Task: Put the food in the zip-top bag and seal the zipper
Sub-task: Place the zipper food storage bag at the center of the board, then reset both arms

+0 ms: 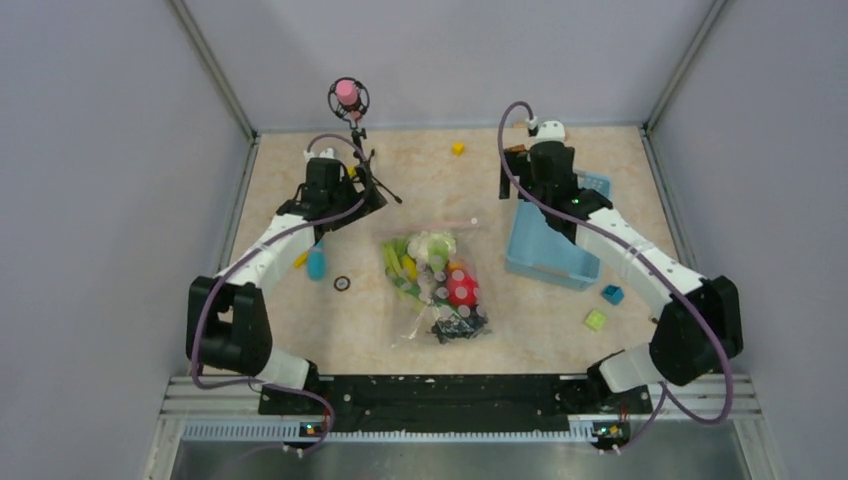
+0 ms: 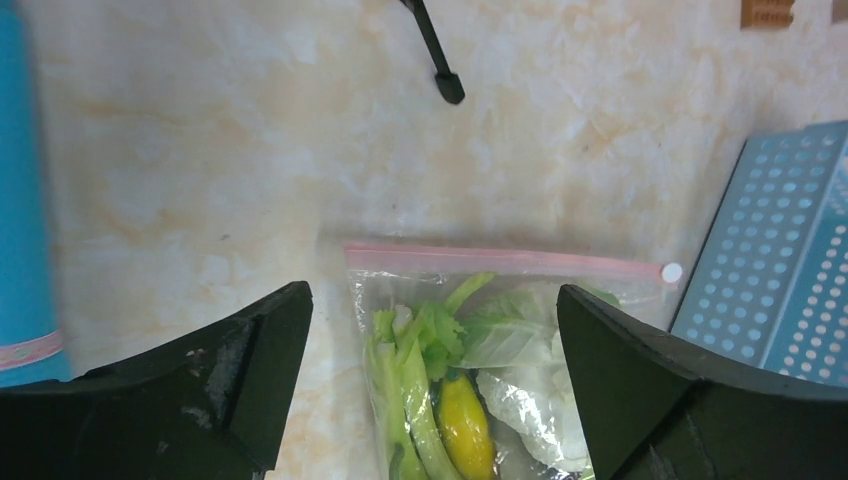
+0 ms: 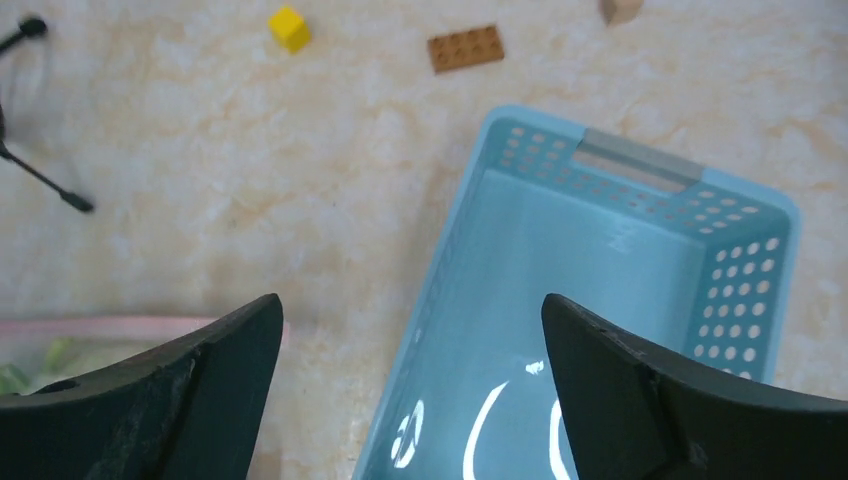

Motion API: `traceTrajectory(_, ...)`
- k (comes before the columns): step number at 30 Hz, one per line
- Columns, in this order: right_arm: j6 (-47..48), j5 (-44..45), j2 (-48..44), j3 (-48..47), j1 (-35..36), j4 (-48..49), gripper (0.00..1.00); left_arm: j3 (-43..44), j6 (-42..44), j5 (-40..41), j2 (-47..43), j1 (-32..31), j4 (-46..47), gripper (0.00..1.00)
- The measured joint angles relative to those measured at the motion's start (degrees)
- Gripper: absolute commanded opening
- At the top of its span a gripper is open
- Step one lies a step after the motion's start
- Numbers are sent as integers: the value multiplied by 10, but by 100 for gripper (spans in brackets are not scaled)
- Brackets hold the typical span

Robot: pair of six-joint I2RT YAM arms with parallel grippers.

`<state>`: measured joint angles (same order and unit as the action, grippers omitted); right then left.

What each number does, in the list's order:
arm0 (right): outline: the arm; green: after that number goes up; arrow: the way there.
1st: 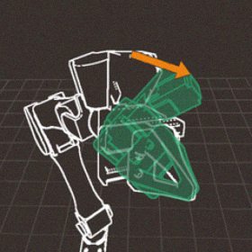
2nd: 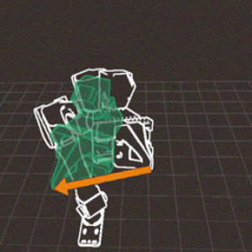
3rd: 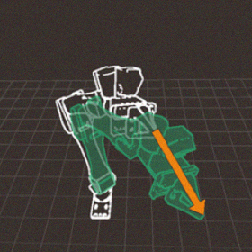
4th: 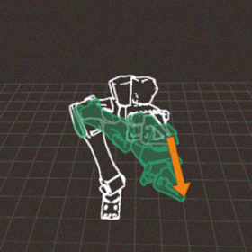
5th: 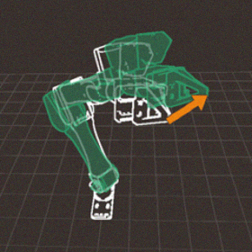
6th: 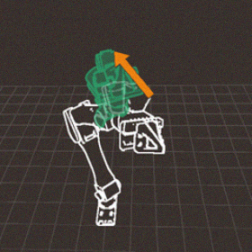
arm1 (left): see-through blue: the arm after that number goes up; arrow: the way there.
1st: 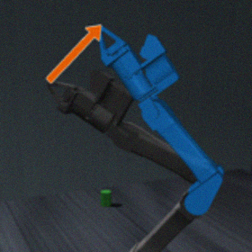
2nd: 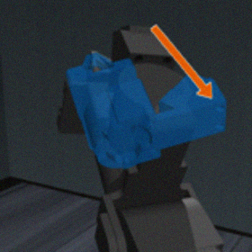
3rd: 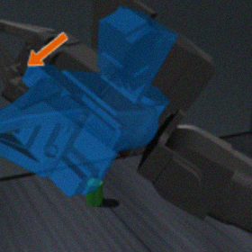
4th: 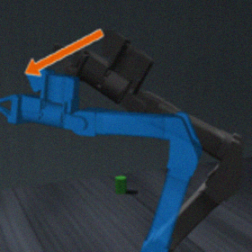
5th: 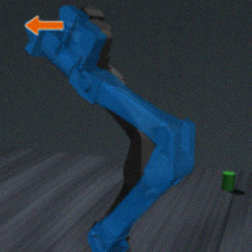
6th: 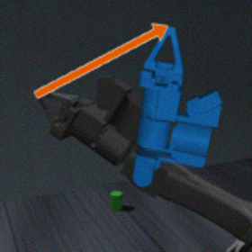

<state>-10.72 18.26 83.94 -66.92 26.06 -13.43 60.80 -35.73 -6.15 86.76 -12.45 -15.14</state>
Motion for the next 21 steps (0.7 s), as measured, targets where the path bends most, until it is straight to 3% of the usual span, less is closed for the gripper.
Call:
traceTrajectory(4,-23,29,-94,40,-19,18,99,0,0,95,-85,-8,-37,98)
traceTrajectory(9,-83,60,-255,155,-123,18,99,-18,-7,238,-242,-17,-88,98)
traceTrajectory(12,-111,105,-331,225,-143,2,99,-50,-16,303,-332,-17,-109,98)
traceTrajectory(16,-137,149,-423,289,-143,-35,99,-102,-18,335,-396,-16,-119,98)
traceTrajectory(21,-139,176,-506,306,-143,-48,99,-137,-13,317,-405,-16,-120,98)
